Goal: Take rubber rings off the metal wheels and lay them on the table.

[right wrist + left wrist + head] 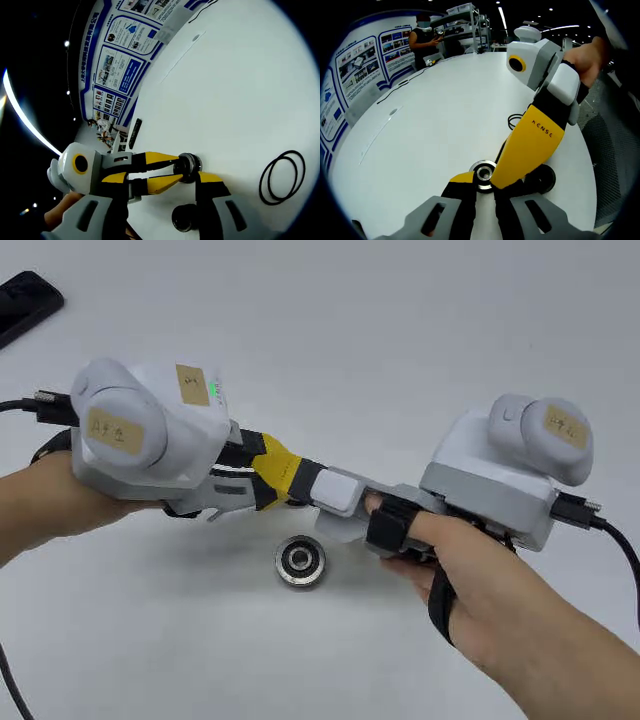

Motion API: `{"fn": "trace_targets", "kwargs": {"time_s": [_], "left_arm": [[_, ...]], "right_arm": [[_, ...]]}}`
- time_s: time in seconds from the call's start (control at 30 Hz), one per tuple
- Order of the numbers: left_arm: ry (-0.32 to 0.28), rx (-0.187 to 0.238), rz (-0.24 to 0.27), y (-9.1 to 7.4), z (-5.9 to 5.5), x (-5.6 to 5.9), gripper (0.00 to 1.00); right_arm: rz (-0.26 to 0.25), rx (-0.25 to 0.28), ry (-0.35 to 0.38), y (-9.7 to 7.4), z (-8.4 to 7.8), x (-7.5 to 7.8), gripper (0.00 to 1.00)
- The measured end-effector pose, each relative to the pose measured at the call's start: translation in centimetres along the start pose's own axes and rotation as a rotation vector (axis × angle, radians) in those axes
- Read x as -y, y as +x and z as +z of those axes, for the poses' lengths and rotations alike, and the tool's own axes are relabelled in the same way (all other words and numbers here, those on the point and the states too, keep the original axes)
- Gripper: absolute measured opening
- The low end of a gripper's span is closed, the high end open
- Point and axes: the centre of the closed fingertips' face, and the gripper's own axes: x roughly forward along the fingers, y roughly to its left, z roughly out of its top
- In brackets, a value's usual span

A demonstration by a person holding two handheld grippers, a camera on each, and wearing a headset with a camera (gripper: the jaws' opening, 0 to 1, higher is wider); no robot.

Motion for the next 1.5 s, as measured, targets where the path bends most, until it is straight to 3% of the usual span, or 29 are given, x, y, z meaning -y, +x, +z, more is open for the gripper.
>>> {"fn": "trace_targets", "kwargs": {"time_s": [0.13, 0.5, 0.67, 0.83, 1.13, 1.5], "left_arm": [[0.0, 0.0, 0.0, 0.0, 0.0, 0.0, 0.13], [0.001, 0.002, 0.0, 0.0, 0.0, 0.0, 0.13], [0.001, 0.002, -0.001, 0.0, 0.0, -0.1, 0.13], [0.0, 0.004, -0.001, 0.0, 0.0, -0.1, 0.13], [0.001, 0.005, -0.003, 0.0, 0.0, -0.1, 0.13], [0.003, 0.006, -0.002, 0.0, 0.0, -0.1, 0.13]], "right_arm": [[0.011, 0.042, 0.03, -0.3, 0.4, 0.2, 0.53], [0.03, 0.054, 0.003, -0.4, 0.9, 0.5, 0.46], [0.028, 0.038, 0.009, -0.1, 1.1, 1.0, 0.43], [0.032, 0.028, 0.026, -0.3, 1.0, 1.8, 0.33], [0.018, -0.022, 0.065, -0.1, 0.9, 4.1, 0.05], [0.041, -0.027, 0.088, 0.0, 1.3, 4.2, 0.02]]}}
